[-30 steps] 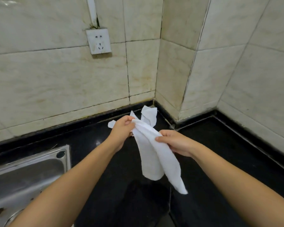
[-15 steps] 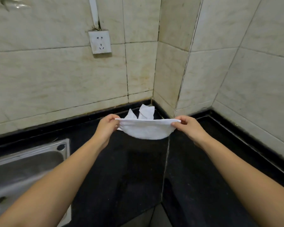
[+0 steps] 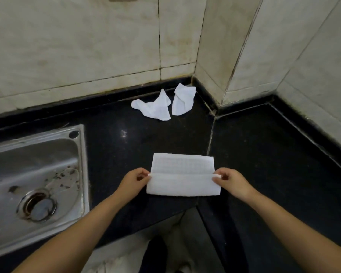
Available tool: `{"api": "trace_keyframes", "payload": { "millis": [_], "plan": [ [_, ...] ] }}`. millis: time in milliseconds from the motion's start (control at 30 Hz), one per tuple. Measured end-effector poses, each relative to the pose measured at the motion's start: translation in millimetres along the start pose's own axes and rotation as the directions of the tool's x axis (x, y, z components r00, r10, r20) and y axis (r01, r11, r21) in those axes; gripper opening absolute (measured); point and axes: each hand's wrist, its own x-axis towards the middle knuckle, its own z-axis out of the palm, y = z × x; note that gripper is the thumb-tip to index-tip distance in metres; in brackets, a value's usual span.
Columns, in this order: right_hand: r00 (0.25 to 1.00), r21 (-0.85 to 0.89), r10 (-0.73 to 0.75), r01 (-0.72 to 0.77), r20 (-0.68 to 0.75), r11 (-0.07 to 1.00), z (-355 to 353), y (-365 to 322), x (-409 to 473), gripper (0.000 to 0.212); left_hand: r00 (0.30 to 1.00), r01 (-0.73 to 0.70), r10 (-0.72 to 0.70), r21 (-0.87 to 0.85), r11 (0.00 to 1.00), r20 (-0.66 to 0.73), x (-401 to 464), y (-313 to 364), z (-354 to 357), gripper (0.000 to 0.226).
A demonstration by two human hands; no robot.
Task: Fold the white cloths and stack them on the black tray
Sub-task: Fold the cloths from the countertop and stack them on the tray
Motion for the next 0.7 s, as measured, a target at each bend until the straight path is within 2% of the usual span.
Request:
{"api": "trace_keyframes", "payload": {
  "millis": [100,200,300,367,433,500,567,700],
  "plan": [
    [0.988,0.002,0.032,-0.033,-0.151,0.999,-3.9,-11.4,30.3,0.010,0.991,-0.069,0.077,0.081,0.994,-0.105,30.4,22.9,2.3,0.005],
    [0.963,-0.044,0.123,-0.137,-0.239,0.990,0.2,-18.6,60.1,0.012,0.982,-0.064,0.098,0.203,0.977,-0.161,63.1,36.5,8.9,0.006],
    [0.952,-0.241,0.183,-0.242,-0.245,0.940,15.0,-16.9,78.8,0.016,0.976,-0.041,0.124,0.413,0.910,-0.177,81.9,33.5,18.0,0.011],
    [0.959,-0.438,0.108,-0.219,-0.263,0.872,26.5,-16.7,82.7,0.028,0.971,-0.023,0.132,0.471,0.882,-0.201,81.4,24.7,22.5,0.022],
    [0.963,-0.537,-0.032,-0.122,-0.268,0.835,35.4,-26.2,87.1,0.039,0.962,-0.011,0.137,0.467,0.884,-0.236,70.6,14.4,24.2,0.038],
    [0.974,-0.546,-0.133,0.010,-0.185,0.838,44.1,-47.7,97.6,0.045,0.964,-0.005,0.133,0.489,0.872,-0.228,54.8,5.7,24.0,0.052],
    [0.984,-0.529,-0.173,0.126,-0.040,0.839,60.9,-77.8,112.2,0.047,0.975,0.022,0.104,0.549,0.836,-0.198,41.6,-2.1,23.5,0.064],
    [0.968,-0.639,-0.133,0.242,0.215,0.730,105.9,-125.7,137.1,0.049,0.980,0.055,0.081,0.640,0.767,-0.182,32.9,-11.9,23.8,0.071]
  ]
}}
